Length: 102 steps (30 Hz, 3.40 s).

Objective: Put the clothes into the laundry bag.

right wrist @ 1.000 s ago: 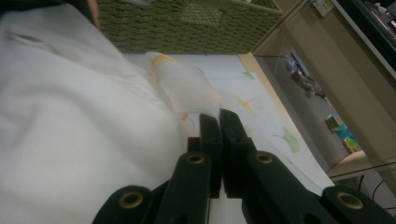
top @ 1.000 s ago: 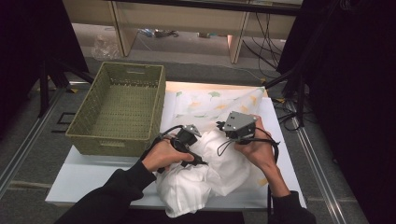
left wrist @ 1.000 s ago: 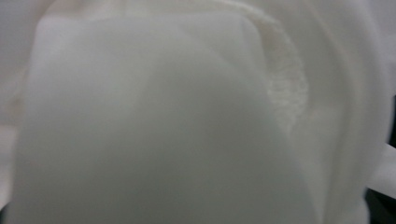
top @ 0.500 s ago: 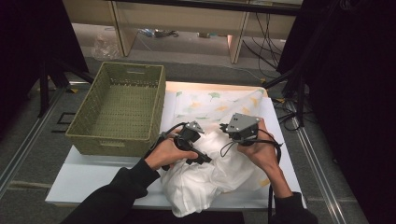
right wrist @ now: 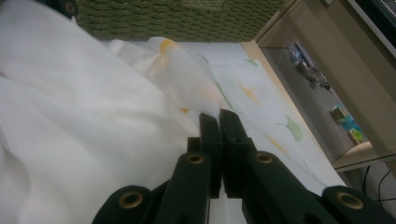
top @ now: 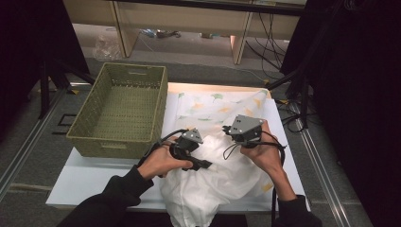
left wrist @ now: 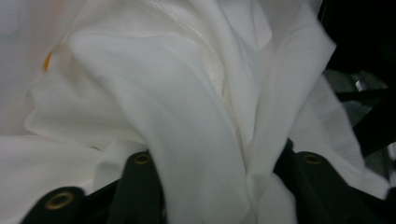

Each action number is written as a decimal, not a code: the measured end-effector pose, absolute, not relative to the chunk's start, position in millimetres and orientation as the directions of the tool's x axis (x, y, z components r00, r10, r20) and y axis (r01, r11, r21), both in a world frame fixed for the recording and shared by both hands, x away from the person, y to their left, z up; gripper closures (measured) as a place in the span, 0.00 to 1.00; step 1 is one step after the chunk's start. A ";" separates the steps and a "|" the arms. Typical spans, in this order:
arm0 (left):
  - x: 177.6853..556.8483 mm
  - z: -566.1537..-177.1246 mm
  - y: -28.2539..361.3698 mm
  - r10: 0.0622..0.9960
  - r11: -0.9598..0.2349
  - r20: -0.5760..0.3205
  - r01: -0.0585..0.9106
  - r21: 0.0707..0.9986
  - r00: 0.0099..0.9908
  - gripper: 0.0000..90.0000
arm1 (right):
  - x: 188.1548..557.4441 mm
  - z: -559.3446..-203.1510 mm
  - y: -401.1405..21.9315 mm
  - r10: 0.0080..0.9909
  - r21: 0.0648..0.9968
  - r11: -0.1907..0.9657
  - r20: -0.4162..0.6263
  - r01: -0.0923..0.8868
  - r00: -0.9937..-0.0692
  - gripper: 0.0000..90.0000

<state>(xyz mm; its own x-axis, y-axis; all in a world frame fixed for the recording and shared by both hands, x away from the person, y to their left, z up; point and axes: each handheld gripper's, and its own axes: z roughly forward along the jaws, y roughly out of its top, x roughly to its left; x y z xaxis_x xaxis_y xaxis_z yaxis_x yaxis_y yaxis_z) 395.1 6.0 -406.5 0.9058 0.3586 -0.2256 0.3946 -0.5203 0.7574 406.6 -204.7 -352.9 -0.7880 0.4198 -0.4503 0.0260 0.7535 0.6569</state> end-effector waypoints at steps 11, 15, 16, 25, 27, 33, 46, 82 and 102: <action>436.2 -423.6 -19.6 0.497 -0.509 -0.203 0.474 0.719 0.843 0.69 | 393.6 -344.8 -199.9 0.390 0.657 0.754 -0.434 0.010 -0.812 1.00; 433.6 -425.9 -16.5 0.529 -0.419 -0.267 0.522 0.743 0.806 0.59 | 394.7 -348.0 -199.2 0.385 0.651 0.759 -0.429 0.016 -0.817 1.00; 431.1 -422.3 -13.7 0.524 -0.431 -0.246 0.503 0.749 0.815 0.54 | 395.4 -348.7 -199.7 0.382 0.650 0.760 -0.431 0.012 -0.818 1.00; 399.8 -386.1 39.3 0.519 -0.431 -0.156 0.415 0.801 0.841 0.19 | 397.0 -350.5 -203.0 0.395 0.651 0.759 -0.428 0.025 -0.813 1.00; 397.7 -384.1 52.6 0.514 -0.426 -0.156 0.409 0.807 0.843 0.18 | 396.9 -350.4 -202.9 0.397 0.652 0.758 -0.426 0.028 -0.813 1.00; 402.4 -407.0 65.9 0.529 -0.455 -0.191 0.466 0.759 0.827 0.17 | 396.8 -350.6 -201.7 0.389 0.647 0.762 -0.430 0.022 -0.815 1.00; 398.0 -428.8 29.5 0.347 -0.477 -0.325 0.464 0.747 0.880 0.76 | 395.5 -355.7 -193.6 0.384 0.635 0.771 -0.419 0.036 -0.823 1.00; 414.5 -419.5 66.5 0.625 -0.392 -0.166 0.490 0.779 0.763 0.20 | 388.8 -348.0 -193.2 0.358 0.635 0.773 -0.419 0.013 -0.835 1.00; 412.9 -432.2 -4.1 0.357 -0.398 -0.139 0.285 0.872 0.924 0.79 | 390.0 -350.5 -187.2 0.357 0.634 0.773 -0.430 0.004 -0.829 1.00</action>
